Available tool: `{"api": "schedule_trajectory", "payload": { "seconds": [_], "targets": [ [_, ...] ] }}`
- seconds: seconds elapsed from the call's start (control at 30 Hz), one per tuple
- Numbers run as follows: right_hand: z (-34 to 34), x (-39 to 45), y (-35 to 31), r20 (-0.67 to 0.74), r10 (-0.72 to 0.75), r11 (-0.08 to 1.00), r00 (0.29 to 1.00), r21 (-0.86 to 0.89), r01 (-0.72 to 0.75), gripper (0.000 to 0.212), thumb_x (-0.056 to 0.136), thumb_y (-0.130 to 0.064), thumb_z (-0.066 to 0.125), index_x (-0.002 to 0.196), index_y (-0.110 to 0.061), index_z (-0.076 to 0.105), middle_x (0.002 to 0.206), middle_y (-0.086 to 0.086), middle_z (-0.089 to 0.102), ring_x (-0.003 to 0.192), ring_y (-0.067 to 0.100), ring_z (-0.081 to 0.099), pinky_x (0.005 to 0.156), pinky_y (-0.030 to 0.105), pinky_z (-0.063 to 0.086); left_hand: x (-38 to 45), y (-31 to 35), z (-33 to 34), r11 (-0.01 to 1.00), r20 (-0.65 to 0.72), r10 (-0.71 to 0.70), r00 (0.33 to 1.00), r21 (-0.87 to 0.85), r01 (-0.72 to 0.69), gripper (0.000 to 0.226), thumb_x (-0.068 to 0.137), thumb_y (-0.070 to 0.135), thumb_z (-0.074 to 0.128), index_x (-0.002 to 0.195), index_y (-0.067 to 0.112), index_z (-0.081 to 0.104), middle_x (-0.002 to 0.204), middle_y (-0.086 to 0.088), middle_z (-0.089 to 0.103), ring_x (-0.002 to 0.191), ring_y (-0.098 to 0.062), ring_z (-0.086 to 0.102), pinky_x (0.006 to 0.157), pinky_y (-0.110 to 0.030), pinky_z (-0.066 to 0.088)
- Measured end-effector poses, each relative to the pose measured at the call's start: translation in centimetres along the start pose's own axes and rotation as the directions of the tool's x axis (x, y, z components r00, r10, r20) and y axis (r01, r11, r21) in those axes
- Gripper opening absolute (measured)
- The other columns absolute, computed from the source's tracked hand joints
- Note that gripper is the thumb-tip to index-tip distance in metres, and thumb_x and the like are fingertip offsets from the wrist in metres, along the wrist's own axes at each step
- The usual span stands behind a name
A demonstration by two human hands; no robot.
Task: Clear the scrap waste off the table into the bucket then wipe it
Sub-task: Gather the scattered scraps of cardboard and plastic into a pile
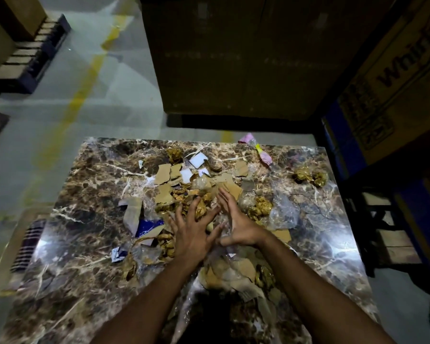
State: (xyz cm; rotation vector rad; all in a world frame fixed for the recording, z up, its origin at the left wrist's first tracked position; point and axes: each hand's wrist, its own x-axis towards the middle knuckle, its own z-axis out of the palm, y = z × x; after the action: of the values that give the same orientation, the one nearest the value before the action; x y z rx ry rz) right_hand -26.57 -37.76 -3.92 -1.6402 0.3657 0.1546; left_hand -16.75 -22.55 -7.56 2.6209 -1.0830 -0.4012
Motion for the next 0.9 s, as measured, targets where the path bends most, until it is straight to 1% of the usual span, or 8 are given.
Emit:
{"api": "schedule_trajectory", "payload": {
  "seconds": [0.1, 0.23, 0.33, 0.43, 0.53, 0.63, 0.77, 0.9],
  "targets": [
    [-1.2, 0.1, 0.0, -0.136, -0.040, 0.998, 0.990, 0.032, 0.045, 0.103, 0.079, -0.003, 0.077, 0.156, -0.040, 0.021, 0.164, -0.011, 0.026, 0.148, 0.003, 0.030, 0.113, 0.030, 0.041, 0.2, 0.0, 0.4, 1.000, -0.017, -0.003, 1.000, 0.000, 0.003, 0.074, 0.080, 0.091, 0.002, 0.138, 0.064, 0.038, 0.164, 0.005, 0.016, 0.146, -0.039, 0.008, 0.111, -0.071, 0.022],
    [-5.6, 1.5, -1.4, -0.448, -0.044, 0.985, 0.893, -0.168, -0.035, 0.045, 0.090, -0.002, 0.069, 0.127, -0.026, 0.065, 0.129, -0.008, 0.065, 0.114, 0.003, 0.062, 0.097, 0.033, 0.056, 0.2, 0.3, 0.3, 0.999, -0.038, -0.022, 0.999, -0.035, 0.021, 0.071, 0.081, 0.090, 0.008, 0.135, 0.063, 0.045, 0.163, 0.004, 0.019, 0.145, -0.038, 0.008, 0.112, -0.071, 0.021],
    [-10.6, 3.6, -1.6, -0.596, -0.101, 0.899, 0.797, -0.398, -0.184, 0.031, 0.092, -0.006, 0.067, 0.120, -0.019, 0.067, 0.125, 0.003, 0.068, 0.099, 0.009, 0.064, 0.089, 0.031, 0.057, 0.1, 0.2, 0.8, 0.999, -0.062, -0.033, 0.998, -0.026, 0.031, 0.056, 0.086, 0.082, 0.024, 0.134, 0.063, 0.046, 0.161, 0.005, 0.020, 0.144, -0.038, 0.011, 0.110, -0.070, 0.027],
    [-15.7, 6.2, -0.2, -0.581, -0.108, 0.646, 0.807, -0.658, -0.388, 0.051, 0.090, -0.016, 0.067, 0.139, -0.024, 0.056, 0.148, 0.011, 0.050, 0.125, 0.029, 0.052, 0.103, 0.039, 0.045, 0.2, -0.1, 1.4, 0.999, -0.083, -0.037, 0.996, -0.016, 0.036, 0.054, 0.088, 0.081, 0.025, 0.134, 0.063, 0.045, 0.159, 0.005, 0.019, 0.144, -0.039, 0.013, 0.109, -0.069, 0.031],
    [-18.3, 8.6, 1.6, -0.522, 0.076, 0.456, 0.849, -0.739, -0.495, 0.067, 0.095, -0.030, 0.064, 0.155, -0.032, 0.034, 0.165, 0.015, 0.021, 0.145, 0.046, 0.027, 0.116, 0.052, 0.031, 0.2, -0.2, 1.5, 0.999, -0.114, -0.036, 0.993, -0.035, 0.032, 0.055, 0.088, 0.082, 0.021, 0.133, 0.063, 0.047, 0.158, 0.005, 0.020, 0.143, -0.039, 0.015, 0.107, -0.068, 0.034],
    [-17.8, 9.6, 3.2, -0.474, 0.084, 0.381, 0.877, -0.798, -0.468, 0.038, 0.097, -0.024, 0.062, 0.134, -0.017, 0.053, 0.140, 0.017, 0.051, 0.123, 0.038, 0.050, 0.099, 0.043, 0.046, 0.2, -0.2, 1.7, 0.997, -0.086, -0.064, 0.994, -0.040, 0.061, 0.055, 0.087, 0.084, 0.021, 0.136, 0.067, 0.040, 0.160, 0.007, 0.013, 0.145, -0.037, 0.009, 0.109, -0.069, 0.032],
    [-14.5, 8.5, 2.3, -0.486, 0.080, 0.438, 0.870, -0.767, -0.468, 0.016, 0.090, -0.005, 0.067, 0.105, -0.011, 0.066, 0.102, 0.013, 0.069, 0.085, 0.025, 0.063, 0.075, 0.034, 0.056, 0.3, -0.1, 1.5, 0.997, -0.065, -0.066, 0.996, -0.038, 0.064, 0.059, 0.085, 0.087, 0.014, 0.136, 0.069, 0.037, 0.162, 0.006, 0.012, 0.148, -0.037, 0.008, 0.114, -0.070, 0.020],
    [-9.1, 4.8, -1.6, -0.484, -0.048, 0.730, 0.874, -0.614, -0.300, 0.023, 0.091, -0.012, 0.072, 0.108, -0.024, 0.063, 0.092, -0.007, 0.064, 0.074, 0.006, 0.060, 0.060, 0.016, 0.043, 0.2, -0.2, 1.0, 0.999, -0.059, -0.040, 0.997, -0.011, 0.040, 0.062, 0.085, 0.087, 0.012, 0.134, 0.063, 0.042, 0.162, 0.004, 0.018, 0.149, -0.037, 0.010, 0.116, -0.071, 0.011]
  ]
}}
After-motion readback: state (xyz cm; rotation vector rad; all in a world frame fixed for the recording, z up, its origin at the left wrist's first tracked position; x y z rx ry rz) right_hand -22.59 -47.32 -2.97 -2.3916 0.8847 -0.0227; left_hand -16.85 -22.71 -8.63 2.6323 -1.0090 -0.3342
